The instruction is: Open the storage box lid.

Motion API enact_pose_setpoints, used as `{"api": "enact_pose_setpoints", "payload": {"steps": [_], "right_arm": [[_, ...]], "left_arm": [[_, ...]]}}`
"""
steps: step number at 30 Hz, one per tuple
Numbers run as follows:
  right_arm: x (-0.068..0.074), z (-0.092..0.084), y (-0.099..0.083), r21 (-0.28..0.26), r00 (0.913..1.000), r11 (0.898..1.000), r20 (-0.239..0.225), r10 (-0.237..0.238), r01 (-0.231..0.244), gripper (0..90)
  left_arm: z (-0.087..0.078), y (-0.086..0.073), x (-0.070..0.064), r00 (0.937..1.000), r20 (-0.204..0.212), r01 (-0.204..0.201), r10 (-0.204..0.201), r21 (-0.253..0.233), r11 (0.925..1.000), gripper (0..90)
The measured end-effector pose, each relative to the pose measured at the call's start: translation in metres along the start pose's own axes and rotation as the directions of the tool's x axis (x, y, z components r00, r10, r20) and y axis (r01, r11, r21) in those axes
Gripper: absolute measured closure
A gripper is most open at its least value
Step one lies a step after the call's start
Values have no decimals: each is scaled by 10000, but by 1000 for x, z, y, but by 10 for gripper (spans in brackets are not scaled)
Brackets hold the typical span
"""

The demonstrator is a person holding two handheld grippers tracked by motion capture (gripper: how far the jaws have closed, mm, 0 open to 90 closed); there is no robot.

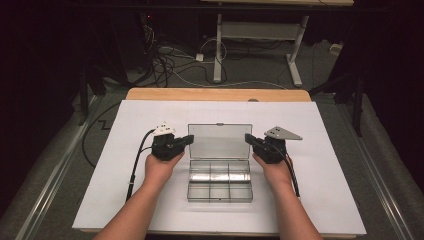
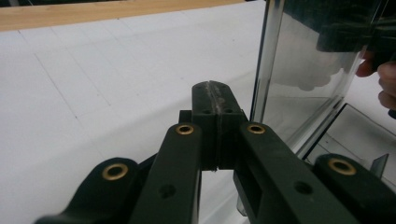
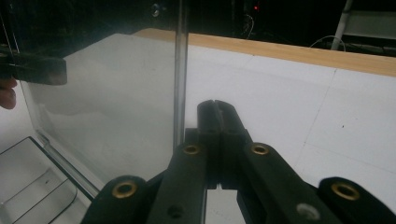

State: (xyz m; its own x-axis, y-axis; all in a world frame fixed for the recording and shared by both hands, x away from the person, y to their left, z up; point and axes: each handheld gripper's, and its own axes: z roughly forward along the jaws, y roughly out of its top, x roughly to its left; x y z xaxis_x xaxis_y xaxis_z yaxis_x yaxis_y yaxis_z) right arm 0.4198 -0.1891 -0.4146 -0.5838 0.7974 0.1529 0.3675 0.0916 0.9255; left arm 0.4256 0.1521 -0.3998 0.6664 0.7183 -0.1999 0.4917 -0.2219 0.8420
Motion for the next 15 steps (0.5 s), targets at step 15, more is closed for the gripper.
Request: {"api": "enact_pose_setpoints", "payload": {"steps": [15], "right_arm": [[-10,15,-8,896,9990,9955,346,282,-312,900]], "left_arm": [[20,-9,11,9991,-335,290,-264,799,9964,876]]}}
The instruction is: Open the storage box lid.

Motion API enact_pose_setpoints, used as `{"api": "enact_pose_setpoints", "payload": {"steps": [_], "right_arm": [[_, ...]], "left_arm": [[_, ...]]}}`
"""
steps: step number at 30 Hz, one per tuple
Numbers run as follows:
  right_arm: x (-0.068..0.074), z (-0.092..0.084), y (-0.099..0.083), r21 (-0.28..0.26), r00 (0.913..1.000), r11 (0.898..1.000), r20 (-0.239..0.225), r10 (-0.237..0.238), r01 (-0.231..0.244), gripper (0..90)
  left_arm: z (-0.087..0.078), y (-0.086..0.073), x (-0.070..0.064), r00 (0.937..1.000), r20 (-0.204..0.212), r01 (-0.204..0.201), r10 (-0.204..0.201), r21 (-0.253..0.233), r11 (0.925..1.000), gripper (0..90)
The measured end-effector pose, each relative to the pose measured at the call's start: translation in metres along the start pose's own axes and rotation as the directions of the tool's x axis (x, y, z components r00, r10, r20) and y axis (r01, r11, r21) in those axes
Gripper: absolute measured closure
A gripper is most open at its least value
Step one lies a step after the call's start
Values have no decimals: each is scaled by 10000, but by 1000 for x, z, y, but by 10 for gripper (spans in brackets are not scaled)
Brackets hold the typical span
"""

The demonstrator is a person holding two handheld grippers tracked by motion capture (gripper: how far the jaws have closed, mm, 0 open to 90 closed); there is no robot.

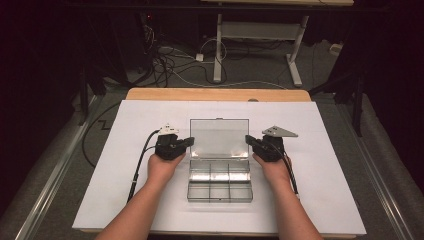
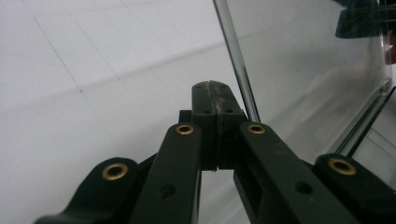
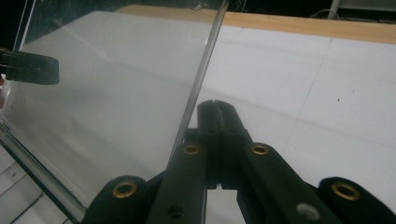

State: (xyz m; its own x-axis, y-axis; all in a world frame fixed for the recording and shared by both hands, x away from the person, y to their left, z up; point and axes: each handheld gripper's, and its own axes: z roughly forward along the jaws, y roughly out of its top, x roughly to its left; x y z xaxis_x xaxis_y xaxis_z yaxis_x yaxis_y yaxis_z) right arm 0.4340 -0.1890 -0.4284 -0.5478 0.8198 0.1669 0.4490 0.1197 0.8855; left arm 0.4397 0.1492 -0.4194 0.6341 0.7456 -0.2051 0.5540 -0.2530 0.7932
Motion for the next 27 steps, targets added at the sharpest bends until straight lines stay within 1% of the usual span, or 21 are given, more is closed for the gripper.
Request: {"api": "enact_pose_setpoints", "payload": {"steps": [3,7,9,11,14,19,23,27], "right_arm": [[-2,4,0,294,9999,9995,65,142,-144,900],[-4,9,-2,753,9995,9968,170,247,-259,900],[-5,12,-4,944,9993,9950,225,299,-319,900],[-5,13,-5,1080,9993,9938,275,253,-281,900],[-6,15,-6,1238,9993,9919,309,230,-267,900],[-6,18,-6,1495,9989,9885,422,184,-245,900],[-7,21,-7,1673,9988,9857,480,129,-208,900],[-8,21,-7,1811,9983,9832,570,112,-214,900]], "left_arm": [[4,-1,2,9999,-64,138,-137,168,9998,876],[9,-3,4,9996,-156,252,-242,660,9975,876],[11,-3,5,9994,-209,276,-258,879,9957,876],[14,-3,5,9991,-283,349,-319,1102,9933,875],[16,0,6,9989,-365,338,-288,1435,9891,875],[22,3,9,9980,-483,492,-413,1768,9830,876],[25,5,9,9981,-532,403,-300,2050,9779,876],[26,5,12,9971,-599,583,-470,2041,9772,876]]}}
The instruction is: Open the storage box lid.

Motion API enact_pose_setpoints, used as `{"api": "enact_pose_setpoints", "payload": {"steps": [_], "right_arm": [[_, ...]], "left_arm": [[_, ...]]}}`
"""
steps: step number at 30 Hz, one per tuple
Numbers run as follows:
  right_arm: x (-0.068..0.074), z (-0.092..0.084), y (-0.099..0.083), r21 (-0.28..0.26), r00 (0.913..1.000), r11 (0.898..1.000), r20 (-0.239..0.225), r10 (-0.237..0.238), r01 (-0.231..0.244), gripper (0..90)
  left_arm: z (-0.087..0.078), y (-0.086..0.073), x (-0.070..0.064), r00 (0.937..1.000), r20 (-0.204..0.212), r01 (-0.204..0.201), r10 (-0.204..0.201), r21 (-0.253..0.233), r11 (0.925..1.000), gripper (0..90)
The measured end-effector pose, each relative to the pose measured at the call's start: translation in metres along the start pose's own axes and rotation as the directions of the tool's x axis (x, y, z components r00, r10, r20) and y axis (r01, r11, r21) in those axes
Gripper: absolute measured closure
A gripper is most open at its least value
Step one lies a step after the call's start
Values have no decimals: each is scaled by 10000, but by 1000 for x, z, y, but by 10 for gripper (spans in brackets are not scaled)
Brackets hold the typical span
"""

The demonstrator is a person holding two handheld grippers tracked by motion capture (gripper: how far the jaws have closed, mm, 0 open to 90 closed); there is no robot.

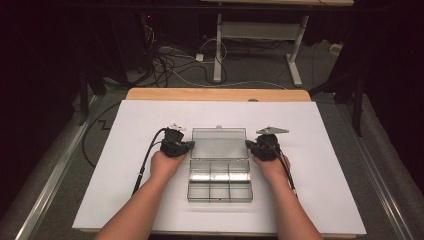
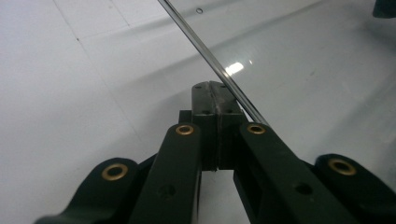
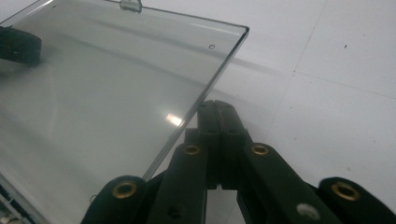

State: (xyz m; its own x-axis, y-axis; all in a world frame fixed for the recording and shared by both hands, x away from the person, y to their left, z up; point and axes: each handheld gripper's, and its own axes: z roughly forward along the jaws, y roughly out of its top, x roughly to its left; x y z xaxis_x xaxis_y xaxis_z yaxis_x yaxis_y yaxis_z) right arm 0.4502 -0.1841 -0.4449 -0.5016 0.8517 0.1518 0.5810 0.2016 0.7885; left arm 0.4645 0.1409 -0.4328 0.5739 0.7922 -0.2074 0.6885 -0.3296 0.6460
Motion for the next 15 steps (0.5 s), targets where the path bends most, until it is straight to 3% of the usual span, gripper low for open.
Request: {"api": "enact_pose_setpoints", "payload": {"steps": [8,15], "right_arm": [[-6,-8,-1,-153,10000,9998,-6,99,-99,900],[-4,-33,-9,-568,9998,9982,-2,-209,208,900]], "left_arm": [[-9,-5,7,9998,-211,-52,51,-88,9999,876],[-35,-25,3,9983,-59,-583,580,-993,9933,876]]}}
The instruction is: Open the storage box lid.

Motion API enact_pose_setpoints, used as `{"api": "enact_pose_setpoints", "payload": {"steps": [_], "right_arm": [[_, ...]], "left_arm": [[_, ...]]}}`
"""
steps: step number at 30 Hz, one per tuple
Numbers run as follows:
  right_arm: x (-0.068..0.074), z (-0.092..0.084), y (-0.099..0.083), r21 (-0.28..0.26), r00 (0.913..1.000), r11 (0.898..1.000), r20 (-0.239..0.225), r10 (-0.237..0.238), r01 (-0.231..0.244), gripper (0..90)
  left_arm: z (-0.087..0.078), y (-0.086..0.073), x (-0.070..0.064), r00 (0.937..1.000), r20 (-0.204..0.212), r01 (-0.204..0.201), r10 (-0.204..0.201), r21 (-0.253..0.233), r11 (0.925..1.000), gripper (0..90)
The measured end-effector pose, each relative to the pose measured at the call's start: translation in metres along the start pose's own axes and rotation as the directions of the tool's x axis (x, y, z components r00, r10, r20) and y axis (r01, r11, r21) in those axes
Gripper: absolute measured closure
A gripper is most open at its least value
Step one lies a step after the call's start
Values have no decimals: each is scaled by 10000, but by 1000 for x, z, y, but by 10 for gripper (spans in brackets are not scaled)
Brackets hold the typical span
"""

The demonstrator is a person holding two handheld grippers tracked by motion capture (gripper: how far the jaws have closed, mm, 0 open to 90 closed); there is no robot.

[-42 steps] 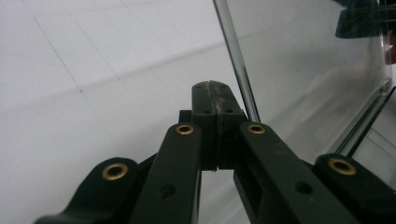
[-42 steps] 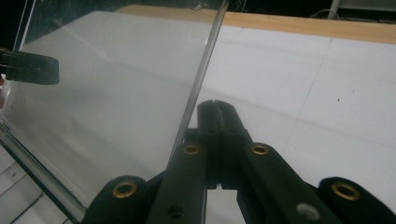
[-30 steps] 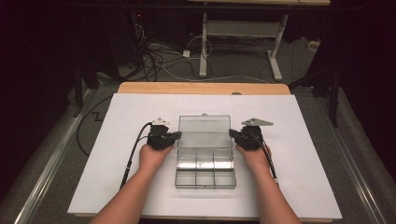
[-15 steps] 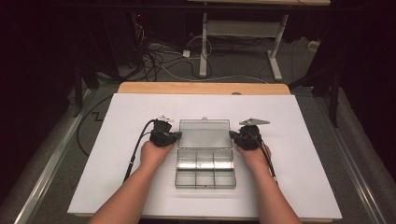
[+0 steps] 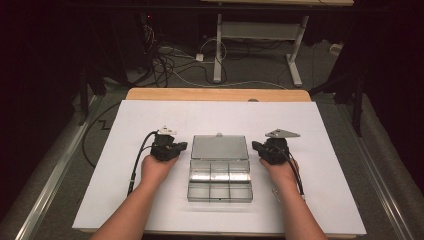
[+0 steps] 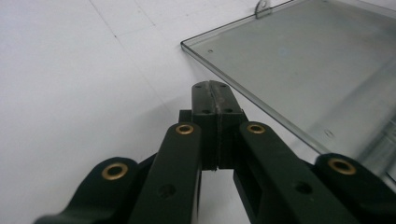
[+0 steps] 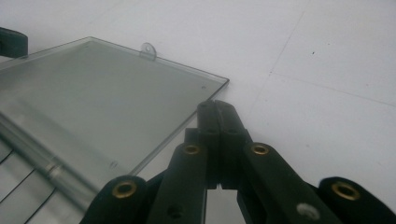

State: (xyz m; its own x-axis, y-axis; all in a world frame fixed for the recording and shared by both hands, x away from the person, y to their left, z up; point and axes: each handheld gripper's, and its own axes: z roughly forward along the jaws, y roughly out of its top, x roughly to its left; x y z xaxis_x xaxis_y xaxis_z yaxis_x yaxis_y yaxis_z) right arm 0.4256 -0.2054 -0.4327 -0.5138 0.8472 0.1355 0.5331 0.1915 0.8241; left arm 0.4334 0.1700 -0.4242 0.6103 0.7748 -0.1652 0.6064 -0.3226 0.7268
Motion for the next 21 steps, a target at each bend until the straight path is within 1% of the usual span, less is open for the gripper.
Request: {"api": "enact_pose_setpoints", "payload": {"steps": [2,4,7,10,12,15,17,18,19,20,21], "right_arm": [[3,-10,-4,-205,9999,9997,-35,-153,153,900],[7,-20,-8,-364,9996,9990,-57,-263,261,900],[13,-33,-16,-544,9989,9975,-68,-463,459,900],[18,-43,-25,-712,9984,9960,-163,-550,537,900],[22,-48,-31,-792,9980,9954,-301,-563,538,900],[30,-57,-41,-885,9964,9938,-463,-710,667,900],[35,-63,-47,-939,9956,9929,-519,-783,732,900],[37,-66,-49,-1004,9946,9914,-529,-894,838,900],[39,-69,-51,-1048,9943,9908,-546,-913,852,900],[39,-71,-54,-1101,9943,9905,-578,-897,830,892],[40,-73,-57,-1140,9948,9905,-577,-835,765,863]], "left_arm": [[-11,-9,-2,9998,26,-191,192,-376,9991,877],[-22,-19,-3,9996,67,-257,262,-636,9976,877],[-37,-33,-7,9988,89,-480,490,-873,9950,876],[-48,-45,-12,9972,72,-733,743,-934,9929,877],[-55,-52,-16,9954,68,-948,957,-874,9917,876],[-63,-67,-21,9930,77,-1173,1181,-707,9906,876],[-67,-77,-24,9913,101,-1299,1310,-730,9888,876],[-69,-81,-26,9900,80,-1397,1408,-780,9871,875],[-71,-85,-27,9897,118,-1415,1429,-836,9864,875],[-73,-87,-27,9889,194,-1446,1472,-977,9846,875],[-75,-88,-28,9881,295,-1467,1511,-1167,9823,852]]}}
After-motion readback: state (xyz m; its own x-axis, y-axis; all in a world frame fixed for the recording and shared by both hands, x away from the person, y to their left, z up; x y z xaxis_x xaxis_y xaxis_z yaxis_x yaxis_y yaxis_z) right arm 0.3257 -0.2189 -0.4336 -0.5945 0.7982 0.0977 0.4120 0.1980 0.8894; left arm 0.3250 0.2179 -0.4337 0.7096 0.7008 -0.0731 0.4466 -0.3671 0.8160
